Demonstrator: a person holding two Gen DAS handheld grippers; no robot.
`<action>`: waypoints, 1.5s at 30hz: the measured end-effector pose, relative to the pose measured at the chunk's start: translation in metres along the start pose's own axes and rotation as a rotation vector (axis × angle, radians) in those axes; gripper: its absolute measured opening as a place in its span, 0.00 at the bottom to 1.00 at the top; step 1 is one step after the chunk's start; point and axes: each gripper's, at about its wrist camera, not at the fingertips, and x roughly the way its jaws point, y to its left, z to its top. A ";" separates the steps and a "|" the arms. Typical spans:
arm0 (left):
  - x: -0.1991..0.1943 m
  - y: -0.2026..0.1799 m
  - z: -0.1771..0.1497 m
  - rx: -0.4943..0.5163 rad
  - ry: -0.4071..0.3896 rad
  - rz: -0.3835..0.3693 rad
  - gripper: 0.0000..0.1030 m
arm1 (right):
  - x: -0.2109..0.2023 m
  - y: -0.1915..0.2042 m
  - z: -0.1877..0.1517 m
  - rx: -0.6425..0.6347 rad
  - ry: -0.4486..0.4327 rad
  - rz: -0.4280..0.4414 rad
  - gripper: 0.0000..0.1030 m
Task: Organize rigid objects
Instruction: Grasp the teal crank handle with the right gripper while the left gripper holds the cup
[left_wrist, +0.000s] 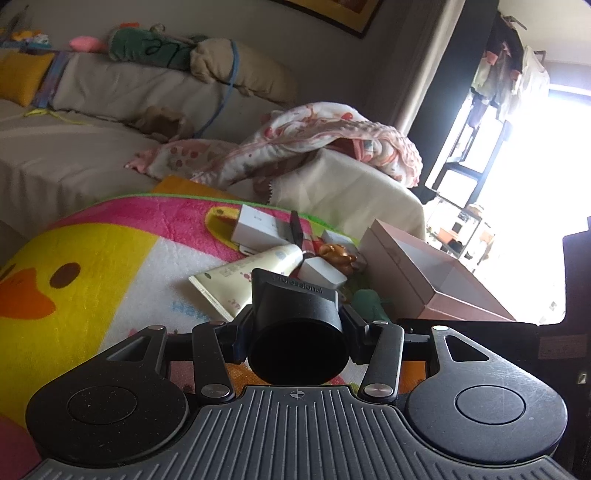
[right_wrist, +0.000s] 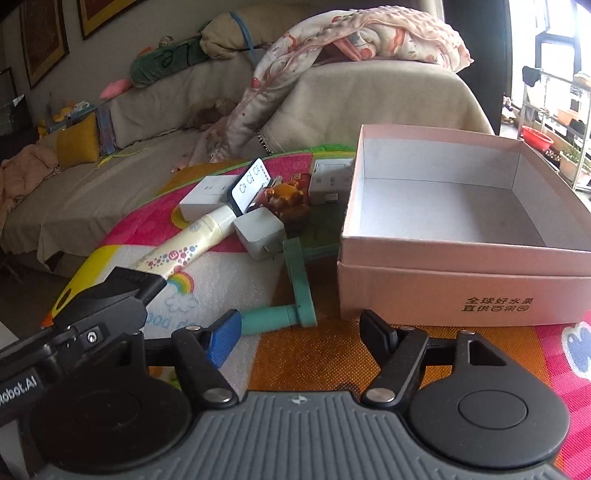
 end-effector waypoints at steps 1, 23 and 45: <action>-0.001 0.000 0.000 -0.004 -0.006 0.004 0.52 | 0.004 0.002 0.001 0.012 0.002 -0.004 0.70; 0.002 0.008 0.001 -0.051 0.006 0.002 0.52 | -0.043 -0.057 -0.030 -0.106 0.089 -0.027 0.74; 0.003 0.013 0.001 -0.080 0.019 -0.014 0.52 | -0.022 -0.040 -0.021 -0.155 0.198 -0.061 1.00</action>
